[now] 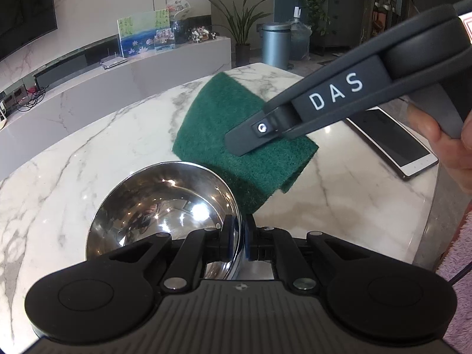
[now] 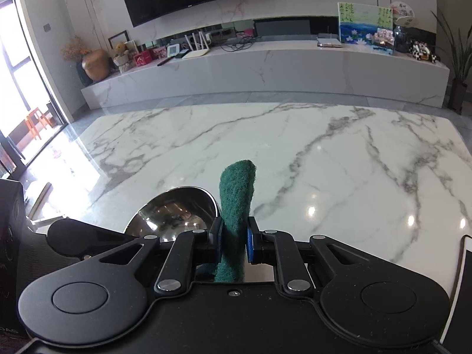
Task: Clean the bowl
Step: 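Lower the green pad onto the table beside the bowl and open the right gripper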
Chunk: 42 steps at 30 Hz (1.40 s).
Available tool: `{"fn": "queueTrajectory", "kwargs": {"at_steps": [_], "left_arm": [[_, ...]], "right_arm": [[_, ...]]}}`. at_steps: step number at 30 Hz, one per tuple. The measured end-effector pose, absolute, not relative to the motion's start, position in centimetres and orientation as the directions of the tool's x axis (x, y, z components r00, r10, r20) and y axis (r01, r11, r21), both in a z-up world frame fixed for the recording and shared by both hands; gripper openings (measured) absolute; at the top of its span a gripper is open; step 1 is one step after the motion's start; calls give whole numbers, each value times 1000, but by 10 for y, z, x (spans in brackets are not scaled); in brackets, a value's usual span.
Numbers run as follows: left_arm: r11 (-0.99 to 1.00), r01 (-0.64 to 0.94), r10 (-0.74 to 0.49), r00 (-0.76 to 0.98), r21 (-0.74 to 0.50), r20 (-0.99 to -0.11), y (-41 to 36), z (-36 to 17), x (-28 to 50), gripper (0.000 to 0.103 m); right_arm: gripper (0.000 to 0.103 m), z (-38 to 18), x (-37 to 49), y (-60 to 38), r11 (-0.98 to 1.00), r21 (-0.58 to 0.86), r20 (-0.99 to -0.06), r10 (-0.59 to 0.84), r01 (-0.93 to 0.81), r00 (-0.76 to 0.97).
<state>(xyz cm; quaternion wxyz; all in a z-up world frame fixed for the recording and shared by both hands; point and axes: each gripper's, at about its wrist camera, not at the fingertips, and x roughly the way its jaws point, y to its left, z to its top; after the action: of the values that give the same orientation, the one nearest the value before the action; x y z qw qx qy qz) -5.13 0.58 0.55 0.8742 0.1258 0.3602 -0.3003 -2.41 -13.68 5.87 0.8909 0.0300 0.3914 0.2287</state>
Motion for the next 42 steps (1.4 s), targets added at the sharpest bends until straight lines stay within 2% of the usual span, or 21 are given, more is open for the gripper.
{"fn": "queueTrajectory", "kwargs": {"at_steps": [8, 13, 42], "left_arm": [[766, 643, -452, 552, 12, -701, 9, 2, -56, 6], [756, 655, -463, 539, 5, -703, 10, 0, -56, 6], [659, 752, -483, 447, 23, -753, 10, -11, -64, 7]], "right_arm": [[12, 45, -11, -152, 831, 460, -659, 555, -311, 508], [12, 38, -3, -161, 807, 528, -658, 585, -264, 473], [12, 32, 12, -160, 811, 514, -714, 585, -279, 386]]}}
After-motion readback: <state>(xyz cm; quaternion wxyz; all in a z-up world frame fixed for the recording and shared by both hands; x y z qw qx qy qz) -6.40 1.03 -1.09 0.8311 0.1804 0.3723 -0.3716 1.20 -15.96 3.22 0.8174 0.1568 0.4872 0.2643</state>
